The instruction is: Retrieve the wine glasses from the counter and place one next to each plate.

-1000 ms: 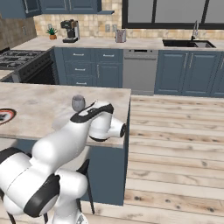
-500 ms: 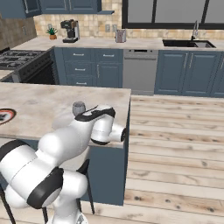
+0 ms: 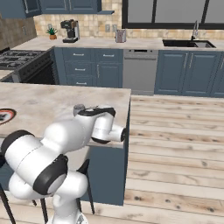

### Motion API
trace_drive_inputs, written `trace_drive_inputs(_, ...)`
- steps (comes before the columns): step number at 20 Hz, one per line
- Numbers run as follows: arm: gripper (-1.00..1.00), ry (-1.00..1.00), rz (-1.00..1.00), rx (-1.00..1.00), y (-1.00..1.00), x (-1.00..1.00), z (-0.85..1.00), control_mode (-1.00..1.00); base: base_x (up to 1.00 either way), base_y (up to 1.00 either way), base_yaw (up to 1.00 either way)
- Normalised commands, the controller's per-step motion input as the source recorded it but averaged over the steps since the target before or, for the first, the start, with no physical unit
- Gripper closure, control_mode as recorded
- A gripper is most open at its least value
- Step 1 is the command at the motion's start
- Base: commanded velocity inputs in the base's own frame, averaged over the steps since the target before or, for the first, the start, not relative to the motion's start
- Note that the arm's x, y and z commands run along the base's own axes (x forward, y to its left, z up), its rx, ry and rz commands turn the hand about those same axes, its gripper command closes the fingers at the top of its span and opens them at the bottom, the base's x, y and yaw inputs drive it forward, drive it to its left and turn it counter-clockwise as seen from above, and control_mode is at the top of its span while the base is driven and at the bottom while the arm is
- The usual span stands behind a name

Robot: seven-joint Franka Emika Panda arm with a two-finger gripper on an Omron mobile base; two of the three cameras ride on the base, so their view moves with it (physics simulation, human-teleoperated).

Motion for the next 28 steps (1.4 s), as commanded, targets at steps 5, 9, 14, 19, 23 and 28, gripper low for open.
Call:
trace_drive_inputs(5, 1.00, 0.00, 0.00, 0.03, 0.00, 0.01, 0.01, -1.00, 0.00, 0.00, 0.00)
trace_drive_inputs(9, 1.00, -0.01, 0.00, 0.02, 0.00, 0.07, 0.00, -1.00, 0.00, 0.00, 0.00)
trace_drive_inputs(14, 1.00, 0.00, 0.00, 0.00, 0.00, 0.32, 0.00, -1.00, 0.00, 0.00, 0.00)
trace_drive_inputs(19, 1.00, 0.00, 0.00, 0.00, 0.00, 0.44, 0.00, -1.00, 0.00, 0.00, 0.00)
trace_drive_inputs(23, 1.00, 0.00, 0.00, 0.00, 0.00, 0.38, -0.01, -1.00, 0.00, 0.00, 0.00)
trace_drive_inputs(28, 1.00, 0.00, 0.00, 0.00, 0.00, 0.04, -0.05, -1.00, 0.00, 0.00, 0.00)
